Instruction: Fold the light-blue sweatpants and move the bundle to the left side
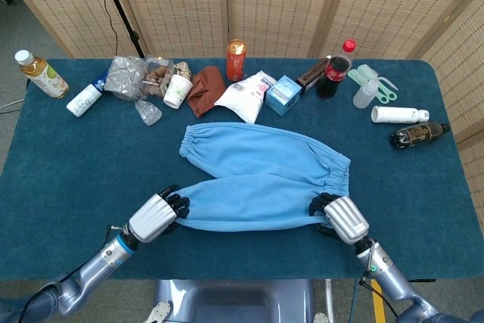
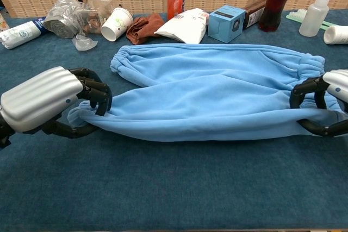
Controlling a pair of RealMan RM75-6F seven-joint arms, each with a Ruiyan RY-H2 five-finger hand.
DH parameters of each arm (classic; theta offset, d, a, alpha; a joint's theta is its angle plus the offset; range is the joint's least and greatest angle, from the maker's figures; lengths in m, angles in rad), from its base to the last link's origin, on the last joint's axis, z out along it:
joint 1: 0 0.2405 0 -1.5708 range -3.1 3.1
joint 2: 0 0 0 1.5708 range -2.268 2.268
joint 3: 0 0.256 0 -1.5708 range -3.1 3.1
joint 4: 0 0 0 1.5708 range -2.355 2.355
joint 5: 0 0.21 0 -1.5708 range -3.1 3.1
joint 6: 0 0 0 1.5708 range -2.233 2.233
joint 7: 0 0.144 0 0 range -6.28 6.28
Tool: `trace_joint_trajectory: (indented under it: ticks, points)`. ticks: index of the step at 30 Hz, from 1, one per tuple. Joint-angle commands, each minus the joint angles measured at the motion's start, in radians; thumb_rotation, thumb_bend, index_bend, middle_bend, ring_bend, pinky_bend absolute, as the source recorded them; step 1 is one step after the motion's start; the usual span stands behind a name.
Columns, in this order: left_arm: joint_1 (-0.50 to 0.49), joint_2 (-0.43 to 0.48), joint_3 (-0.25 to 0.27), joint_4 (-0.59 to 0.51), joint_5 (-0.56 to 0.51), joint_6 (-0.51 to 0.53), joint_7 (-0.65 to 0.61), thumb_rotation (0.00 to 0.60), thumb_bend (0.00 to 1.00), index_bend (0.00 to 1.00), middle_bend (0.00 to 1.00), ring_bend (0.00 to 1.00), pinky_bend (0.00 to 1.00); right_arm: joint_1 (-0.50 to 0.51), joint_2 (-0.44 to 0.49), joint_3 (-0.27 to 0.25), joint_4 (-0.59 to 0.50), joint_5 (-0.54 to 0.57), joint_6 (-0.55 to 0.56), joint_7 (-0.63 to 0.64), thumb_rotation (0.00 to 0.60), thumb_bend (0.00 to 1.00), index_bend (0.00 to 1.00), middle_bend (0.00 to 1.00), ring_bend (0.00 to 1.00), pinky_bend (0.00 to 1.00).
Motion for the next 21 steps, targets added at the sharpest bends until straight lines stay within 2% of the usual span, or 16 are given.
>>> trace_joint_trajectory:
  ticks: [1, 4, 6, 9, 14, 21]
  points:
    - [-0.006, -0.001, -0.011, -0.008, -0.014, 0.0, -0.005, 0.6, 0.37, 0.7, 0.5, 0.53, 0.28, 0.004, 0.005, 0.002, -0.004, 0.001, -0.003, 0.003, 0.6, 0.6, 0.62, 0.51, 0.42, 0.59]
    - [-0.012, 0.007, -0.024, -0.032, -0.034, -0.011, 0.0, 0.6, 0.37, 0.72, 0.52, 0.54, 0.23, 0.011, 0.013, 0.011, -0.007, 0.002, -0.002, -0.002, 0.6, 0.61, 0.62, 0.51, 0.42, 0.59]
    - [-0.018, 0.02, -0.035, -0.063, -0.049, -0.025, 0.016, 0.6, 0.38, 0.77, 0.56, 0.55, 0.15, 0.018, 0.021, 0.022, -0.012, 0.004, -0.001, -0.006, 0.6, 0.61, 0.62, 0.51, 0.42, 0.59]
    - [-0.039, 0.059, -0.072, -0.155, -0.091, -0.071, 0.078, 0.6, 0.39, 0.8, 0.58, 0.57, 0.1, 0.04, 0.046, 0.048, -0.039, 0.022, -0.021, -0.004, 0.6, 0.61, 0.62, 0.51, 0.42, 0.59]
    - [-0.098, 0.134, -0.138, -0.322, -0.165, -0.194, 0.209, 0.6, 0.39, 0.81, 0.59, 0.57, 0.09, 0.085, 0.103, 0.096, -0.106, 0.08, -0.102, -0.009, 0.6, 0.61, 0.62, 0.51, 0.42, 0.59]
    - [-0.155, 0.164, -0.185, -0.378, -0.21, -0.277, 0.287, 0.6, 0.39, 0.81, 0.59, 0.57, 0.09, 0.118, 0.146, 0.141, -0.141, 0.154, -0.185, -0.004, 0.6, 0.61, 0.62, 0.51, 0.42, 0.59]
